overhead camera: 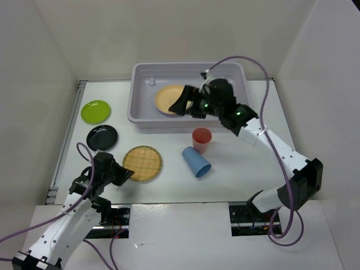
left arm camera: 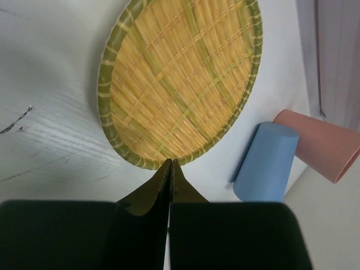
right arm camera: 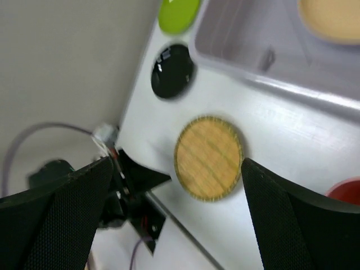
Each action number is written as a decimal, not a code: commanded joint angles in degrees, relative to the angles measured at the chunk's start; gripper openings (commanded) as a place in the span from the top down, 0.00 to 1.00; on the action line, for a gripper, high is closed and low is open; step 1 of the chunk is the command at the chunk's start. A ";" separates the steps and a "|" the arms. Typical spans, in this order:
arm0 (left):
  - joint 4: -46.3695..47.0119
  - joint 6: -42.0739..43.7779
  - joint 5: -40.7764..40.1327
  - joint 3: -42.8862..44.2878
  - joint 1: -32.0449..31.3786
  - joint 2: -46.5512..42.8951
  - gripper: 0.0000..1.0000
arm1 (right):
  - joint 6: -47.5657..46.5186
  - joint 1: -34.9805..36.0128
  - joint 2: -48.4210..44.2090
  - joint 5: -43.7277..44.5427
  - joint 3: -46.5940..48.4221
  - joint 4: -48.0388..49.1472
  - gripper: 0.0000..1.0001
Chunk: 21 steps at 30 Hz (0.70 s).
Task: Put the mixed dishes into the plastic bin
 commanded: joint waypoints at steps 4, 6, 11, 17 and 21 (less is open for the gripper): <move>2.89 3.07 -4.23 4.28 0.34 3.52 0.98 | 0.97 13.56 4.60 4.00 -7.93 3.29 0.01; 2.89 3.07 -4.23 3.67 0.34 4.14 0.93 | 2.38 16.04 6.10 4.54 -9.51 5.22 0.03; 1.58 3.07 -5.89 3.14 0.96 2.31 0.82 | 2.91 20.87 12.60 7.52 -10.84 7.77 0.04; -0.18 0.43 -4.85 0.15 2.00 -1.30 0.64 | 3.44 22.02 19.01 8.58 -12.68 12.95 0.06; -0.80 -0.10 -6.24 -0.38 2.01 -1.92 0.60 | 5.54 22.02 21.05 9.90 -13.91 16.81 0.07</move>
